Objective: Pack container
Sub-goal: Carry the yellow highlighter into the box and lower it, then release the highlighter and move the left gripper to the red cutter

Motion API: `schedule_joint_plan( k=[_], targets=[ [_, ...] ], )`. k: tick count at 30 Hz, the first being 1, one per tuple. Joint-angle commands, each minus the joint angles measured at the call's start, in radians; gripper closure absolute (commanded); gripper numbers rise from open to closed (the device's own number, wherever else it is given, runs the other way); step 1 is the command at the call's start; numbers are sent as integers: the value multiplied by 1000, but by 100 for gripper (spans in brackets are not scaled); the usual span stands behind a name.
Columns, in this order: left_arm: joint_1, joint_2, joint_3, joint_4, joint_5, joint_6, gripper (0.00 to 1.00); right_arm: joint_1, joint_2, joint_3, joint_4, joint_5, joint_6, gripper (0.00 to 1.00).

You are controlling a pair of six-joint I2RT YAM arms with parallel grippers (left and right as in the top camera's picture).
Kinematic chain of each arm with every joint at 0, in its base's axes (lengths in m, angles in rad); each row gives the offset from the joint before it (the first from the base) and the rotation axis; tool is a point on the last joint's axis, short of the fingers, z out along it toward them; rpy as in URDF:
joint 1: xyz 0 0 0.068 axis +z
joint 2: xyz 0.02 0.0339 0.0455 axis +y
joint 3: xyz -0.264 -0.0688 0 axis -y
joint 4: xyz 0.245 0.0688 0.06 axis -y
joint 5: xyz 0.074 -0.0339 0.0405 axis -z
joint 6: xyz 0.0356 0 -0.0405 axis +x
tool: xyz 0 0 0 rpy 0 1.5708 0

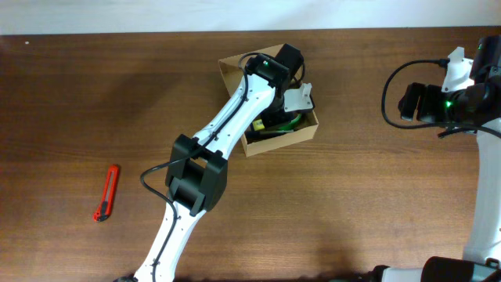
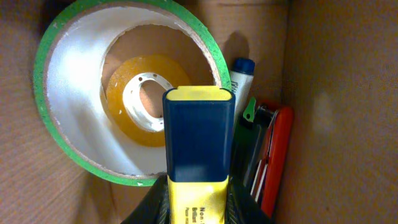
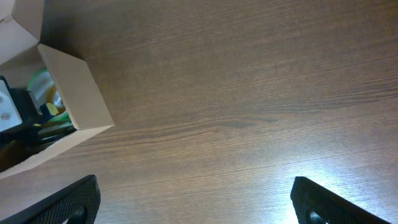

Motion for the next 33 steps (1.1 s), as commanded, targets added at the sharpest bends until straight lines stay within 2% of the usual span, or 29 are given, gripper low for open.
schedule_joint_plan(
  k=[1,3,5,6,12,18,21,26,30,33],
  targets=[
    [-3,7,9,10,7,-35,73,-6,3,0,5,10,3,1],
    [-3,7,9,14,7,-37,67,-6,3,0,5,10,3,1],
    [-3,7,9,14,7,-37,52,-6,3,0,5,13,3,1],
    [-3,7,9,14,7,-37,50,-6,3,0,5,13,3,1],
    [-3,4,31,15,-39,-76,50,-6,3,0,5,13,3,1],
    [-3,-22,230,-14,-93,-157,49,-6,3,0,5,13,3,1],
    [-3,-101,322,-22,-184,-169,48,-6,3,0,6,12,3,1],
    [29,-239,323,-85,-362,-236,44,-6,3,0,6,13,3,1],
    [152,-384,270,-84,-362,-325,46,-6,3,0,5,13,3,1],
    [267,-499,114,-84,-360,-351,48,-6,3,0,5,12,3,2]
  ],
)
